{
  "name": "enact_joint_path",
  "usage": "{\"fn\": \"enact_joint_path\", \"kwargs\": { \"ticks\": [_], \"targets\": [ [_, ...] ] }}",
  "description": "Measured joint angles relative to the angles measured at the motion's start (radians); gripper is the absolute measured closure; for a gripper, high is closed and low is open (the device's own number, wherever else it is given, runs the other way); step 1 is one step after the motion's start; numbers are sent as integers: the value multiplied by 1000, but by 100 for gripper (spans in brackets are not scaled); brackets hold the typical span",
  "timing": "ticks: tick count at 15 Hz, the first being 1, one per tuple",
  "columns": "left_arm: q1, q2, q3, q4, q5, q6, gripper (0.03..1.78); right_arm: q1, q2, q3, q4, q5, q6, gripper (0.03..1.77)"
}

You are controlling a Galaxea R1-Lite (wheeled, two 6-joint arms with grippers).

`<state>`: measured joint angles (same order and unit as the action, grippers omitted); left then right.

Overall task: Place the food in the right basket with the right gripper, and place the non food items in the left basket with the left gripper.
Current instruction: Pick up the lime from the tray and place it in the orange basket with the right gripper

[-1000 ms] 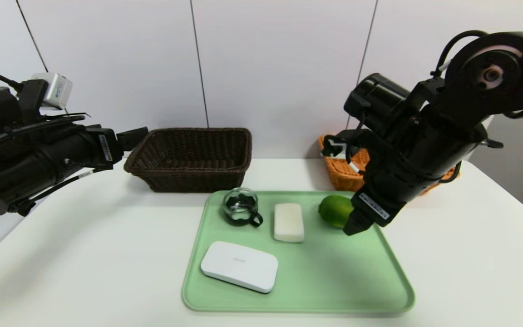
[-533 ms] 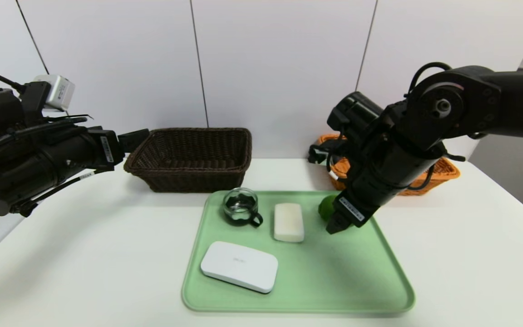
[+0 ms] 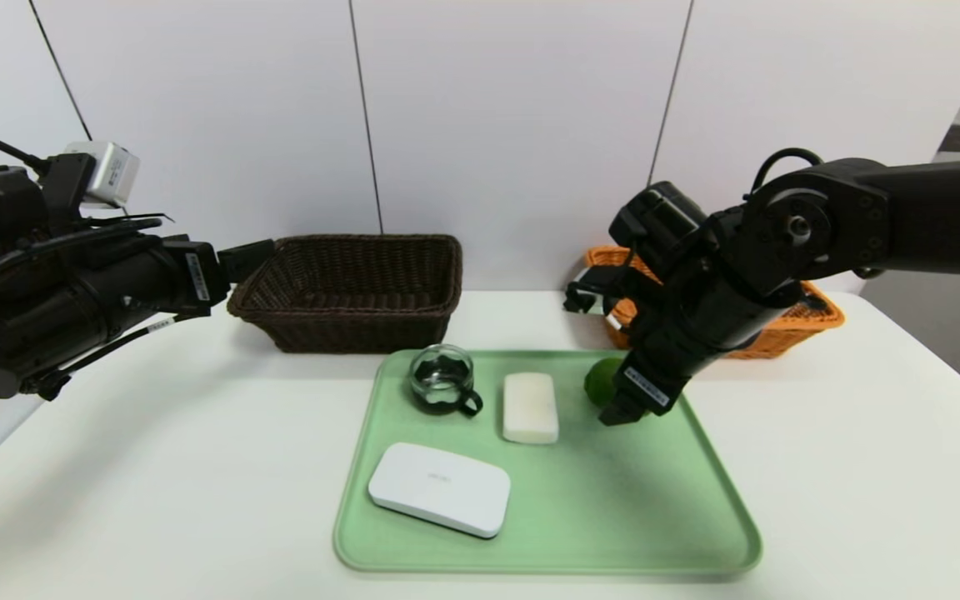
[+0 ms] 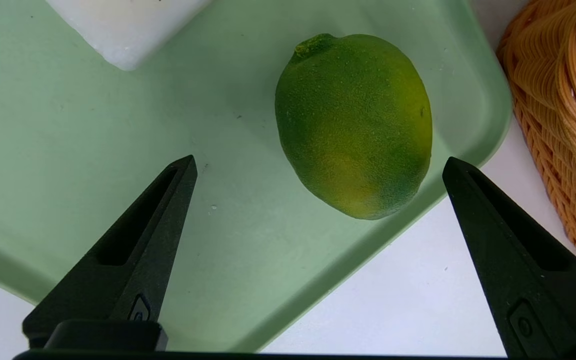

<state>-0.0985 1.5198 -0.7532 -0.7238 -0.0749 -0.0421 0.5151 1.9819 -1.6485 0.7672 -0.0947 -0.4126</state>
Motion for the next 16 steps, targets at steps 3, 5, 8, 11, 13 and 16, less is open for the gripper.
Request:
{"fn": "enact_joint_path", "kwargs": {
  "ticks": [3,5,8,11,13,16],
  "targets": [
    [0,-1,1,0,0,0,12,-18,5,9,-14,1,-12,10],
    [0,-1,2,0,0,0,12,-27,11,13,-26,2,-16,10],
    [0,-1,2,0,0,1,12,-45,28,16,-45,6,-29,10],
    [0,0,1,0,0,0,12,-49,48,16,-74,28,-30,10],
    [0,2,0,0,0,0,12,-51,64,16,-93,39,-29,10],
    [0,4,-1,0,0,0,12,-50,84,16,-100,45,-29,10]
  ]
}}
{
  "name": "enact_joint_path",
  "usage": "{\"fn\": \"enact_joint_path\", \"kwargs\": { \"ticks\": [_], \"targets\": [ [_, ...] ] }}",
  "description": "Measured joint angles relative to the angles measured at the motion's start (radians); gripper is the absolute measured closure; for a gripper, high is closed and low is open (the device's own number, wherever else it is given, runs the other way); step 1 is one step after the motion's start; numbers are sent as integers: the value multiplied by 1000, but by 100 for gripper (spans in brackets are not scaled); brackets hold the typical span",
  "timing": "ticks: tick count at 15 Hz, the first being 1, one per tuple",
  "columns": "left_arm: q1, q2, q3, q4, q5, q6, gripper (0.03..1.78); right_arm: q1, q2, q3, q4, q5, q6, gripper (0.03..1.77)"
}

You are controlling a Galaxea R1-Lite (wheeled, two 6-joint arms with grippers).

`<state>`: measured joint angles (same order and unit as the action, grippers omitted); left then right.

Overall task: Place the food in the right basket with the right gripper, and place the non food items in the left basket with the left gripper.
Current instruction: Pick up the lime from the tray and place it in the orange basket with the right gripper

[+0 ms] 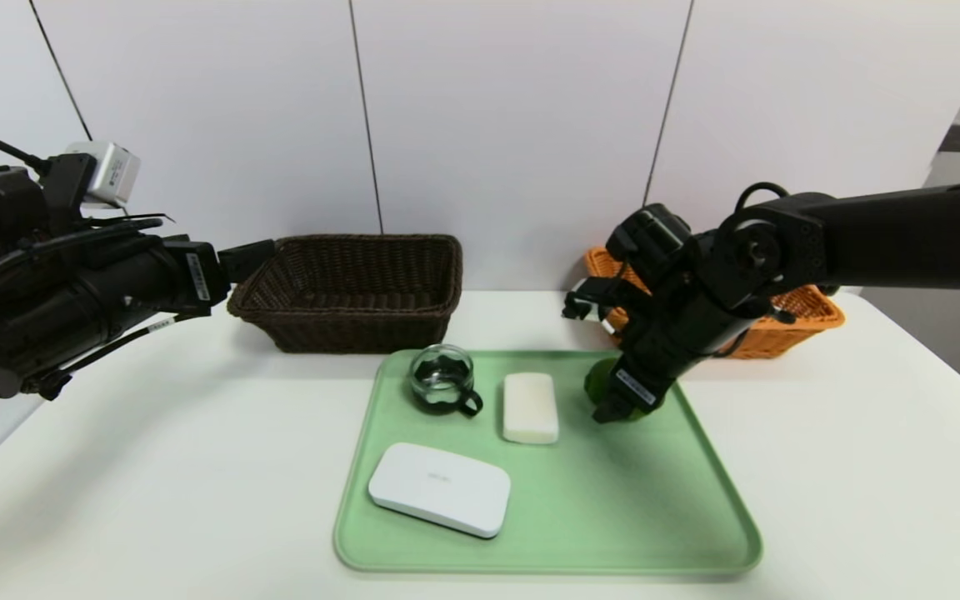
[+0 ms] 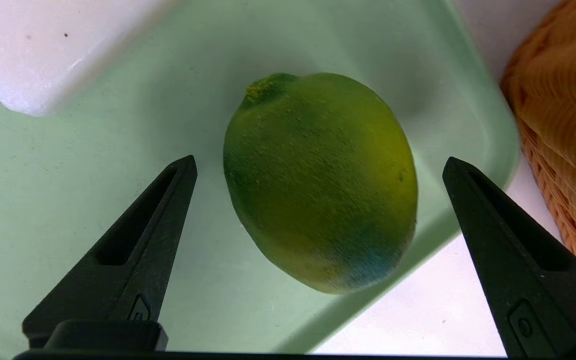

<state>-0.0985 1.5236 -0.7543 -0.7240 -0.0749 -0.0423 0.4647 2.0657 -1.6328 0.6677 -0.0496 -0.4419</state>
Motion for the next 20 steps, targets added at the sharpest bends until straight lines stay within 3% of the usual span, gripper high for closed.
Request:
{"fn": "enact_joint_path", "kwargs": {
  "ticks": [10,12,14,20],
  "targets": [
    [0,6,-1,0,0,0,12,-2,35,15,-72,4,2,10],
    [0,6,-2,0,0,0,12,-4,36,16,-72,15,2,46],
    [0,6,-2,0,0,0,12,-4,36,20,-71,14,2,71],
    [0,6,-5,0,0,0,12,-1,17,28,-69,17,2,76]
  ]
}}
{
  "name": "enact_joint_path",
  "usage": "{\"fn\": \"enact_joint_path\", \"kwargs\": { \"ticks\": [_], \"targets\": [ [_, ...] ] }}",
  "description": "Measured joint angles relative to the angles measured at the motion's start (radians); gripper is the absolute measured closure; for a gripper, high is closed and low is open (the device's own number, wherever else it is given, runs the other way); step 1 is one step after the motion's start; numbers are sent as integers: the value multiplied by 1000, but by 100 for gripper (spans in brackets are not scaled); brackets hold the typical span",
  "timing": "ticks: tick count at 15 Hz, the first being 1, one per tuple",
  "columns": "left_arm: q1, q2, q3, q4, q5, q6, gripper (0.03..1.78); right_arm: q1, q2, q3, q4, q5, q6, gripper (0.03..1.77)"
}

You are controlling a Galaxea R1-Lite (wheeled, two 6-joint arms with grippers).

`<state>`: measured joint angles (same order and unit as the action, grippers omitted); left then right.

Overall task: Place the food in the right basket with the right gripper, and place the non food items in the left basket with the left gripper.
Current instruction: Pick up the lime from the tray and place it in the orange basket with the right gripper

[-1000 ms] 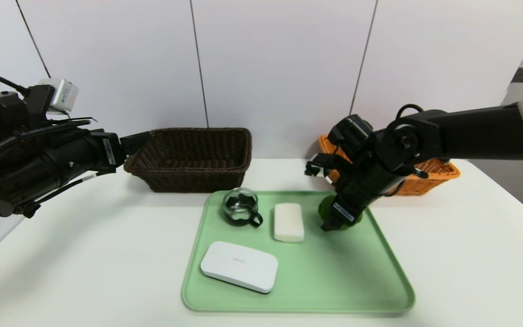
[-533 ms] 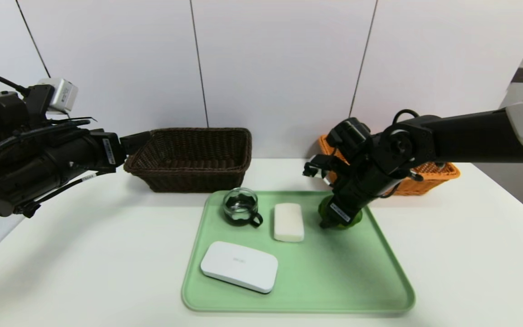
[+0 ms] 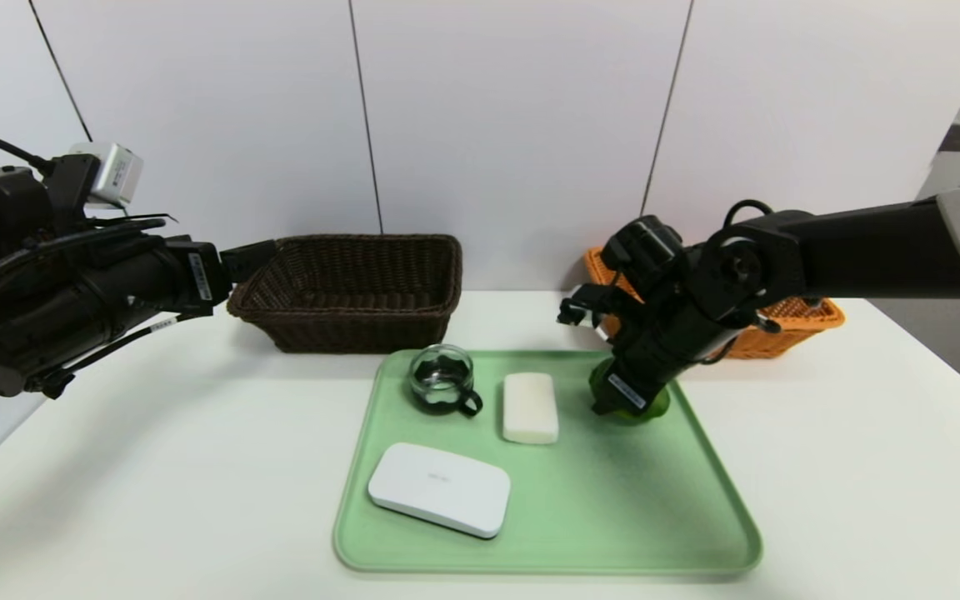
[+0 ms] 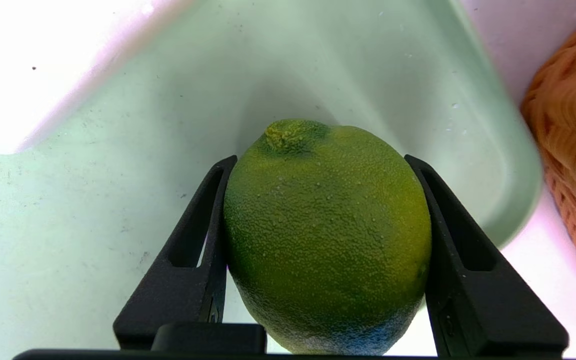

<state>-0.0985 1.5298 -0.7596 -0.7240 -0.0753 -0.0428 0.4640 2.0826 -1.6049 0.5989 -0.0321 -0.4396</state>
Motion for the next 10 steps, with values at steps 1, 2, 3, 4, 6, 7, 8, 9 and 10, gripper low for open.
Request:
{"fn": "enact_joint_path", "kwargs": {
  "ticks": [1,2,3,4,6,7,8,9,10],
  "targets": [
    [0,0,0,0,0,-1,12,5,-19,1,-3,5,-1,76],
    [1,0,0,0,0,-2,12,11,-46,1,-9,11,-1,76],
    [1,0,0,0,0,-2,12,17,-80,1,-20,24,-1,76],
    [1,-1,0,0,2,-1,12,23,-121,1,-32,44,-1,76],
    [1,-2,4,0,2,-6,12,29,-211,-2,-43,70,9,76],
    [2,-2,5,0,2,-5,12,28,-259,-5,-50,80,18,76],
    [2,-1,4,-1,4,-4,12,21,-301,-11,-65,89,38,76],
    [1,-1,2,-2,4,-3,12,3,-333,-20,-94,91,70,76],
    [2,-2,0,-2,4,-3,12,-29,-357,-28,-123,91,93,76]
  ]
}}
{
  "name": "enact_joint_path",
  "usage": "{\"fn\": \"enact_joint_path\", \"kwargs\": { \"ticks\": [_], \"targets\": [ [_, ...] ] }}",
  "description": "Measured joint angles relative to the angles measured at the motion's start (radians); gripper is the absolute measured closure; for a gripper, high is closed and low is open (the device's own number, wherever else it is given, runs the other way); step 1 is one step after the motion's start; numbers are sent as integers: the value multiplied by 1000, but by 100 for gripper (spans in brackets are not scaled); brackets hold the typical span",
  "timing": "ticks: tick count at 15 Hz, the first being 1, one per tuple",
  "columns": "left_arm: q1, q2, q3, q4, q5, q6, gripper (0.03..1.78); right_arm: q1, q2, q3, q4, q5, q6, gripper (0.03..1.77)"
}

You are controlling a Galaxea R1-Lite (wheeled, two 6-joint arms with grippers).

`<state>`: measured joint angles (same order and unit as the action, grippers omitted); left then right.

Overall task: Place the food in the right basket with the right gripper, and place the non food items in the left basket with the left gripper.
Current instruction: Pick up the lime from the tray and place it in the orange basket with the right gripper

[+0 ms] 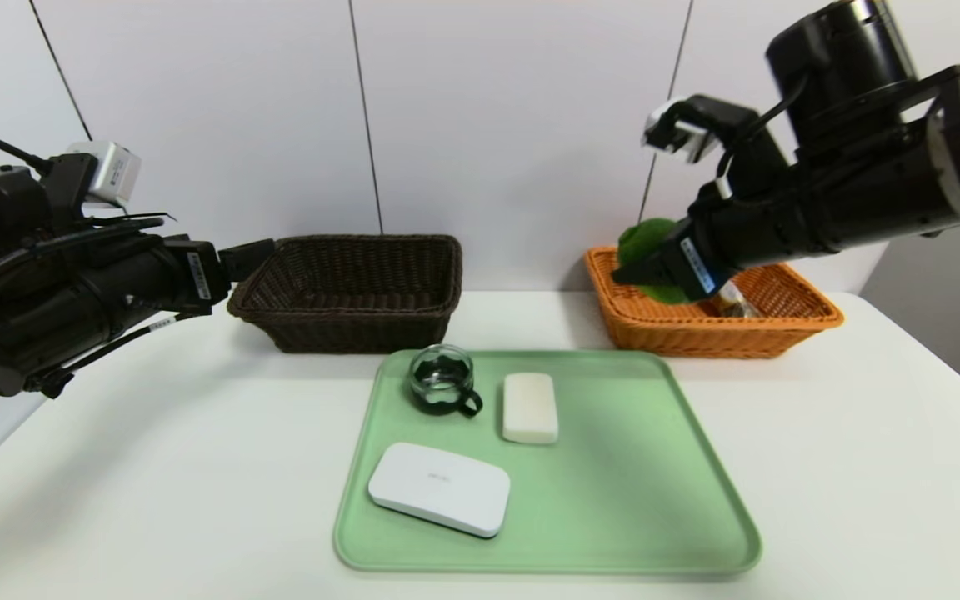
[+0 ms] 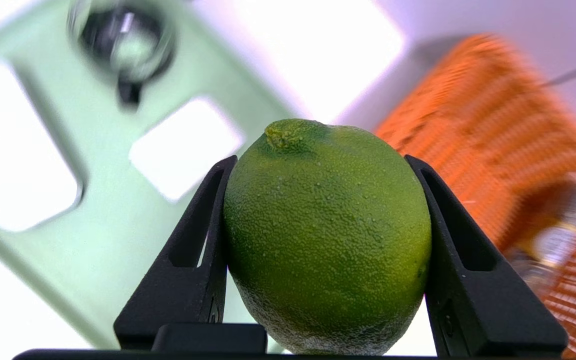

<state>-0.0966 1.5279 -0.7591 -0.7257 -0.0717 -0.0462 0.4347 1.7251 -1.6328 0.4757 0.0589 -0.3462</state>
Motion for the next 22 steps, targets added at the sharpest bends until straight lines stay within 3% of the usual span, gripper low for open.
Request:
{"fn": "enact_joint_path", "kwargs": {
  "ticks": [4,7,14,22],
  "targets": [
    [0,-3,1,-2,0,-7,12,-174,13,-30,-71,2,23,77],
    [0,-6,6,-1,-1,-7,12,-246,106,-57,-88,-4,26,77],
    [-1,-17,12,-1,-1,-1,12,-303,443,-279,-169,-54,20,77],
    [0,-25,9,-1,0,-2,12,-326,579,-306,-157,-75,23,77]
  ]
}}
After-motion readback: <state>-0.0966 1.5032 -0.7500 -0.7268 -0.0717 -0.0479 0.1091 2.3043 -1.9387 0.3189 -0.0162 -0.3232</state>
